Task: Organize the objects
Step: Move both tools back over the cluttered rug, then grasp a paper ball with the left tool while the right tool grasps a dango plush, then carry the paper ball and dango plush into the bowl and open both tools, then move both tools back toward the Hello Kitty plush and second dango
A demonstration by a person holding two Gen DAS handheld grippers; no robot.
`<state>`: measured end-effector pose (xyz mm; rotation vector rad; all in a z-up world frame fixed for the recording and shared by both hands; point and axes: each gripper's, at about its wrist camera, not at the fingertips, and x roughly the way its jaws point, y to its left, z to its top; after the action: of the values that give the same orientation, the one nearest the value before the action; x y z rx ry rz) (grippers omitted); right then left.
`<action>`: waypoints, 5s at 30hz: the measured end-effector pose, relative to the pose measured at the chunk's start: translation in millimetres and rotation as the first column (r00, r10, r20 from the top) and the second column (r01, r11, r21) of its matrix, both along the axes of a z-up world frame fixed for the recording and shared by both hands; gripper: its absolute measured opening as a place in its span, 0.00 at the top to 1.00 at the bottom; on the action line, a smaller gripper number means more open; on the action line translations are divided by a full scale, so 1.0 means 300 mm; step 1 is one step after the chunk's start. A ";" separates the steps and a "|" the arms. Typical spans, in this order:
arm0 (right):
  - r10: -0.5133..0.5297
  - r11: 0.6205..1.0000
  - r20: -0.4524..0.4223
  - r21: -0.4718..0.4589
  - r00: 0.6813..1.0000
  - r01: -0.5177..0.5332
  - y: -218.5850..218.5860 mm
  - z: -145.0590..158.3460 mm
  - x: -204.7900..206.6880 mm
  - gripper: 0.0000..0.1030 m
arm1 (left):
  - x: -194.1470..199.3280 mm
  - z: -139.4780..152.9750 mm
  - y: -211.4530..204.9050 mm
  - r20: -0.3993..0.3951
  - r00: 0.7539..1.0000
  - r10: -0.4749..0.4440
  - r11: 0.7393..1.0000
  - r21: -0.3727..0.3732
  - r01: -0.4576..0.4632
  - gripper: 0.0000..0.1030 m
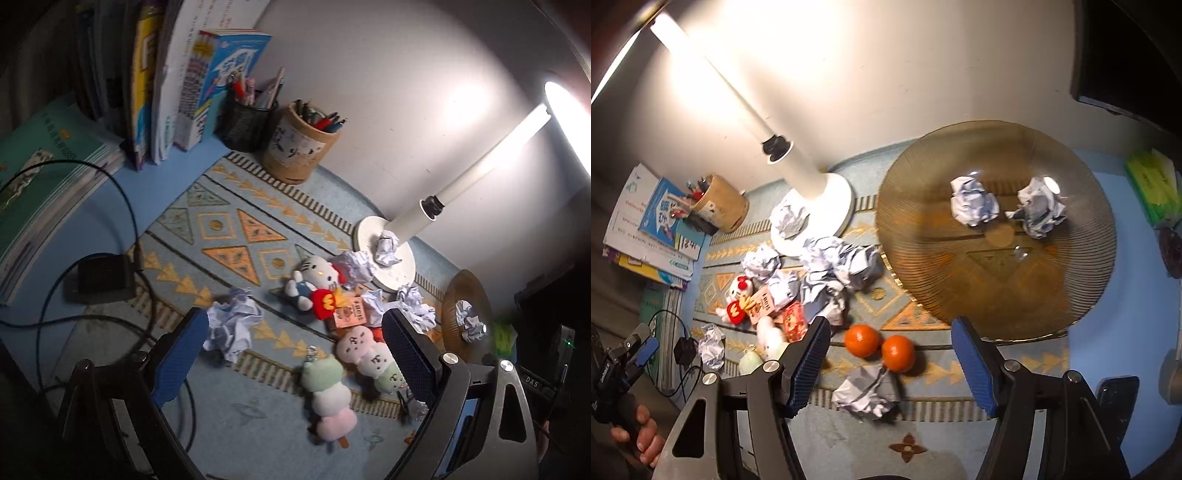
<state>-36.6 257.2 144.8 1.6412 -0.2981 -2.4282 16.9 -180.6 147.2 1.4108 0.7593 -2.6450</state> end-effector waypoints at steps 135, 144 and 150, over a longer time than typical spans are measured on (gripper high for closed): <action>0.077 0.987 -0.030 0.147 0.997 -0.071 -0.091 -0.010 0.154 0.41 | -0.015 -0.141 0.365 0.155 0.952 -0.264 0.952 -0.113 0.283 0.13; 0.239 0.968 0.054 0.061 0.970 -0.242 -0.373 -0.150 0.213 0.41 | -0.101 -0.192 0.272 0.189 0.934 -0.302 0.940 -0.103 0.325 0.13; 0.288 0.937 0.093 0.179 0.953 -0.301 -0.513 -0.256 0.220 0.41 | -0.249 -0.272 0.238 0.237 0.897 -0.372 0.908 -0.106 0.405 0.13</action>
<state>29.5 103.4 67.9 1.7021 0.1697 -2.2360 -57.8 -109.3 65.7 1.9330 0.2621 -2.6791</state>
